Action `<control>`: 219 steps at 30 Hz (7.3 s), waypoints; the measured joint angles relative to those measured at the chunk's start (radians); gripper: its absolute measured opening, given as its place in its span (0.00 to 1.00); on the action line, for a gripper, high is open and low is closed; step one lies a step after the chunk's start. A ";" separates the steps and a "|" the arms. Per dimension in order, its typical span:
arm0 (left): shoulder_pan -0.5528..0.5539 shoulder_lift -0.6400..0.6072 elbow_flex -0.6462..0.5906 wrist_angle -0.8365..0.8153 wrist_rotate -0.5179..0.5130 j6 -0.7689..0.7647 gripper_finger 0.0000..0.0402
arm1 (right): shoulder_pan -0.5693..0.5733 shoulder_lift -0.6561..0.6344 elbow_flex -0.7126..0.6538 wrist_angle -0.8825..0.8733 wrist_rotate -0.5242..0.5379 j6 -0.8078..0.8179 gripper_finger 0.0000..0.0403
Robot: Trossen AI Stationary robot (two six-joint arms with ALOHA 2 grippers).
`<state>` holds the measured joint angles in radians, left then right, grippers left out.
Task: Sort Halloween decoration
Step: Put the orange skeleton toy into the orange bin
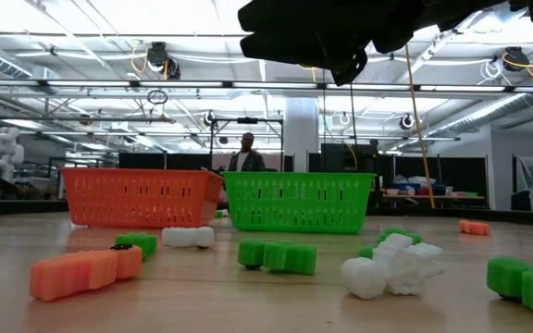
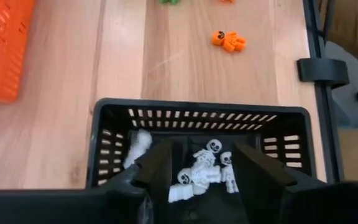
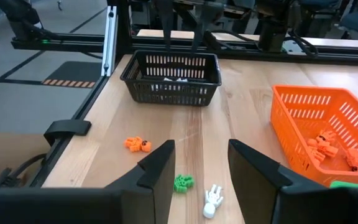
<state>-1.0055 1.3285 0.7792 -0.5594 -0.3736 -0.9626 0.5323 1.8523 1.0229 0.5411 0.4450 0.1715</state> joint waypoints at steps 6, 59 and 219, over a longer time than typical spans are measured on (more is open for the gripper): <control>0.032 -0.001 0.017 0.001 0.003 0.102 0.44 | 0.000 0.030 0.001 0.008 -0.045 0.036 0.33; 0.141 -0.001 0.028 0.126 -0.400 0.497 0.44 | 0.002 -0.305 -0.157 -1.276 0.080 1.341 0.53; 0.141 -0.001 0.027 0.179 -0.544 0.583 0.44 | -0.439 0.305 0.425 -0.339 -0.188 0.080 0.29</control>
<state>-0.8642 1.3277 0.8062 -0.3801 -0.9174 -0.3797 0.0935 2.1573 1.4479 0.2022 0.2573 0.2516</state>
